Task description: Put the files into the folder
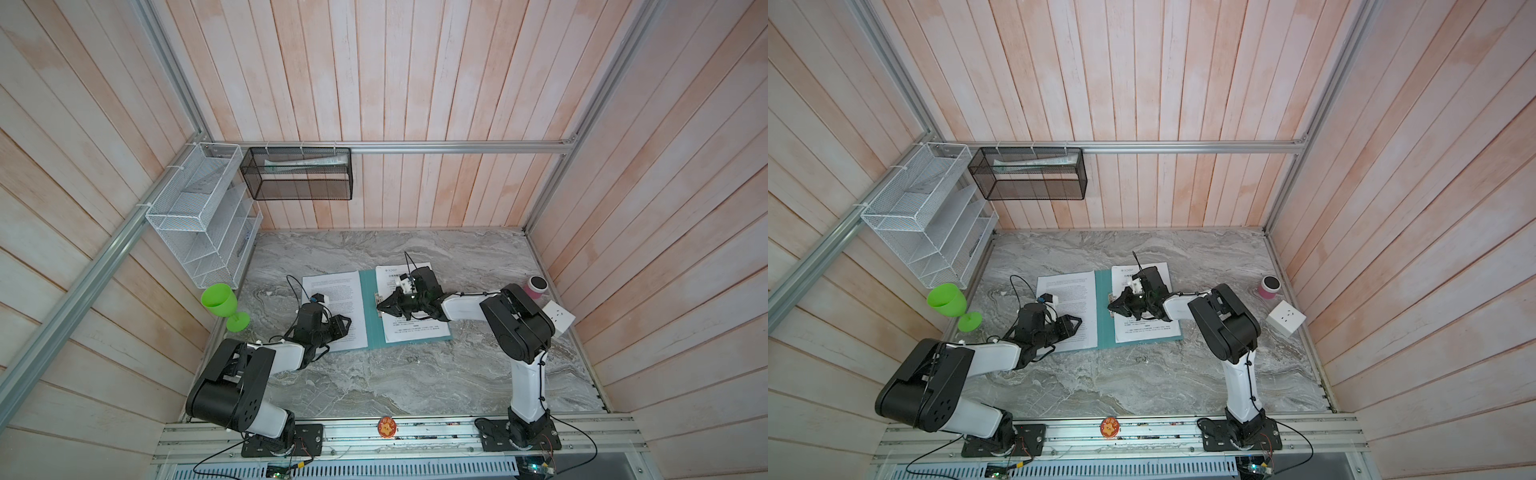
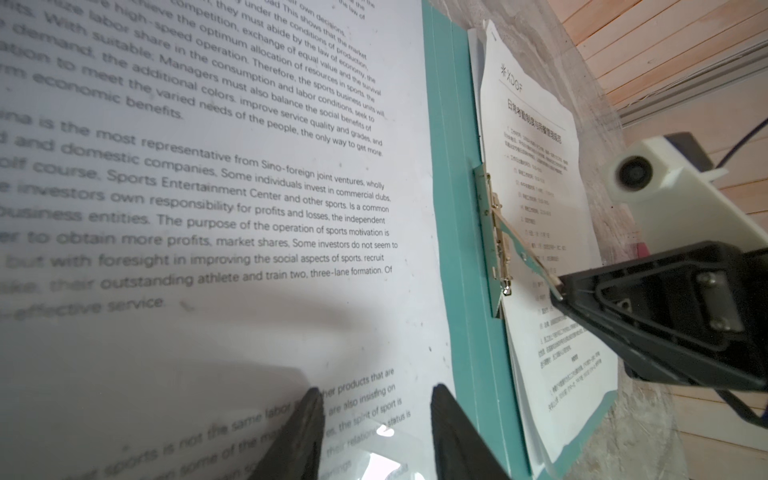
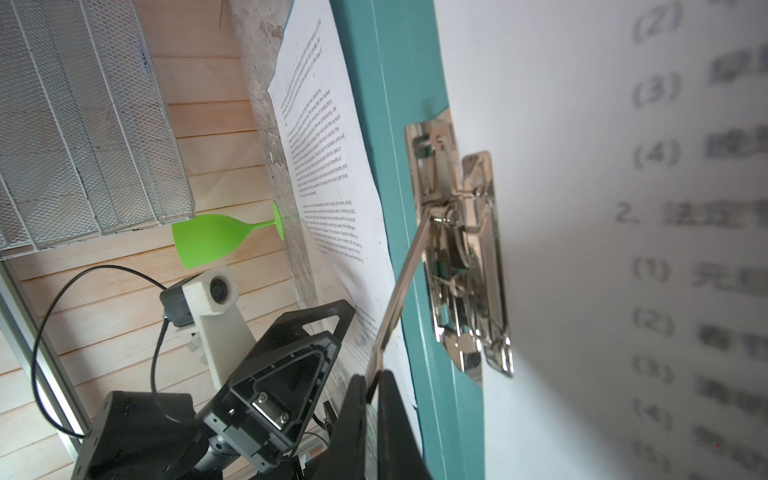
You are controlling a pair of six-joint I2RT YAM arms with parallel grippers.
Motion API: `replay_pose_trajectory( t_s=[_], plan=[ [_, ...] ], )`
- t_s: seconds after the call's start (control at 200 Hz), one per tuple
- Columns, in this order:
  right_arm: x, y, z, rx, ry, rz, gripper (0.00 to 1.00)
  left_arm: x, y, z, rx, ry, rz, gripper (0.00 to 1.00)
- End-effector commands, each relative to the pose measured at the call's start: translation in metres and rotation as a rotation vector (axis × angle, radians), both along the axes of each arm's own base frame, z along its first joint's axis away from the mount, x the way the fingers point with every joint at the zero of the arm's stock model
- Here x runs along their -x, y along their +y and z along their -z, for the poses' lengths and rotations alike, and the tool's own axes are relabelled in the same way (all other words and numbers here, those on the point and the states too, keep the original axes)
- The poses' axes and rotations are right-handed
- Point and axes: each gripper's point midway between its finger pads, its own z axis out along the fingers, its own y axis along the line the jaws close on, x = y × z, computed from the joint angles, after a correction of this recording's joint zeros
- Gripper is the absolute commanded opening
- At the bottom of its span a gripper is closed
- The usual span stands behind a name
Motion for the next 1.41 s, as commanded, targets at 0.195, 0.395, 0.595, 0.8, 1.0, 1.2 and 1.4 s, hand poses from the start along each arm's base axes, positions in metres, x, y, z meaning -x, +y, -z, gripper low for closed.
replay_pose_trajectory(
  t_s=[0.195,0.395,0.595,0.8,1.0,1.2,1.4],
  plan=[
    [0.026,-0.013,0.04,0.071,0.068,-0.023,0.06,-0.003,0.005,0.008,-0.022,0.027,-0.012,0.45],
    [0.033,-0.024,0.059,0.136,0.079,-0.028,0.05,-0.002,0.006,0.011,-0.018,0.037,-0.013,0.45],
    [0.033,-0.032,0.074,0.195,0.082,-0.022,0.06,-0.002,0.007,0.012,-0.016,0.04,-0.017,0.45],
    [0.033,-0.037,0.082,0.236,0.077,-0.018,0.05,-0.001,0.008,0.014,-0.019,0.051,-0.018,0.45],
    [0.033,-0.044,0.088,0.274,0.073,-0.016,0.05,0.0,0.008,0.017,-0.021,0.061,-0.018,0.45],
    [0.036,-0.053,0.097,0.326,0.071,-0.011,0.05,0.0,0.01,0.016,-0.022,0.061,-0.023,0.45],
    [0.036,-0.059,0.103,0.362,0.071,-0.005,0.05,0.0,0.009,0.015,-0.02,0.06,-0.022,0.45]
  ],
)
